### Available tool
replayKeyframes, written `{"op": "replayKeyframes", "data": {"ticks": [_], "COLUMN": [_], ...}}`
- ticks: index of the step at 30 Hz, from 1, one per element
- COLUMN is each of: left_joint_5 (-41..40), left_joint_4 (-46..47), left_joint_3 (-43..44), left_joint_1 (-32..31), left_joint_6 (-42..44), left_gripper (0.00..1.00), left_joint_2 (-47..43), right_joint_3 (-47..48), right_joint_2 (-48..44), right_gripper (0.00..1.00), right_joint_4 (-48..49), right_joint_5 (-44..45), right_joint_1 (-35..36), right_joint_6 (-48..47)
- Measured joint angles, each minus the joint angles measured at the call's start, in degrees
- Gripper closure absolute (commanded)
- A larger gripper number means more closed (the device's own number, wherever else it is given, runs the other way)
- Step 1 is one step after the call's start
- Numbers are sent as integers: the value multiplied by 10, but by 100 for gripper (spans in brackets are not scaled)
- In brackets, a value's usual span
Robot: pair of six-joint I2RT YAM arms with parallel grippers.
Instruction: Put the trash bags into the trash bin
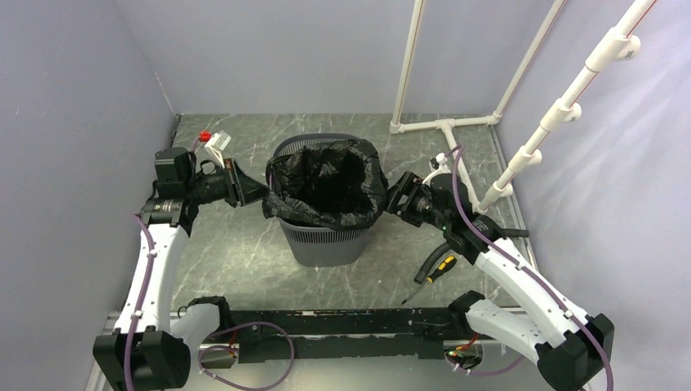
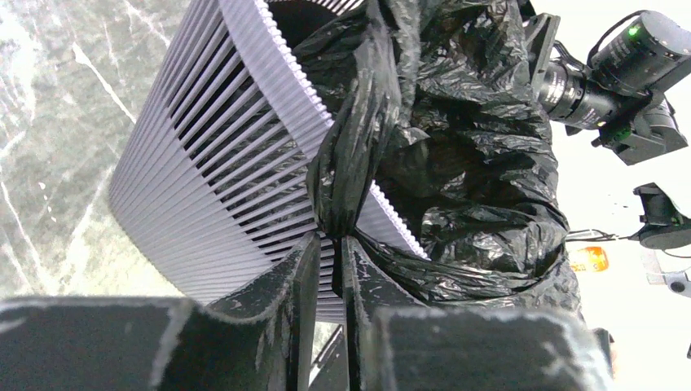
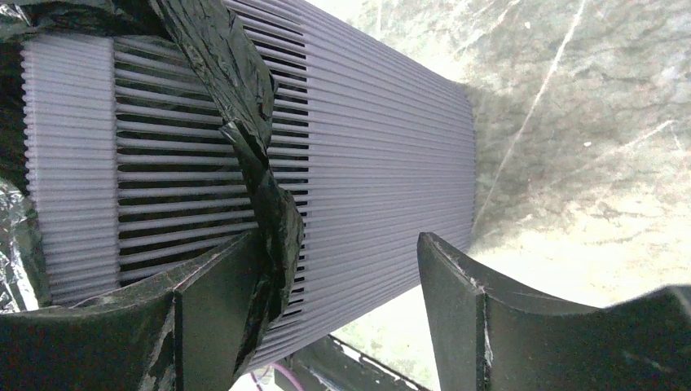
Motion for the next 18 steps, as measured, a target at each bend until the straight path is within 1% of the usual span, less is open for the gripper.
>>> {"op": "replayKeyframes", "data": {"ticks": [3, 7, 8, 10, 11, 14, 18], "left_joint_5": [-11, -13, -15, -19, -22, -25, -31], "left_joint_4": [-21, -25, -25, -26, -27, -20, -6], "left_joint_3": [0, -9, -13, -22, -25, -40, -83], "left_joint_1": [0, -2, -2, -2, -2, -2, -2], "left_joint_6": [-2, -20, -26, -36, -42, -52, -58], "left_gripper": [77, 76, 77, 86, 89, 91, 95], "left_joint_2": [-9, -13, -17, -25, -29, -43, -61], "right_joint_3": [1, 1, 0, -8, -15, -39, -59], "right_joint_2": [-20, -73, -82, -89, -90, -80, -49], "right_gripper": [22, 20, 20, 20, 20, 20, 19], "right_joint_4": [-21, -30, -28, -18, -12, 3, 6], "right_joint_5": [0, -8, -16, -33, -43, -65, -78], "right_joint_1": [0, 0, 0, 0, 0, -1, -2], "right_joint_6": [-3, 0, 2, 10, 15, 28, 41]}}
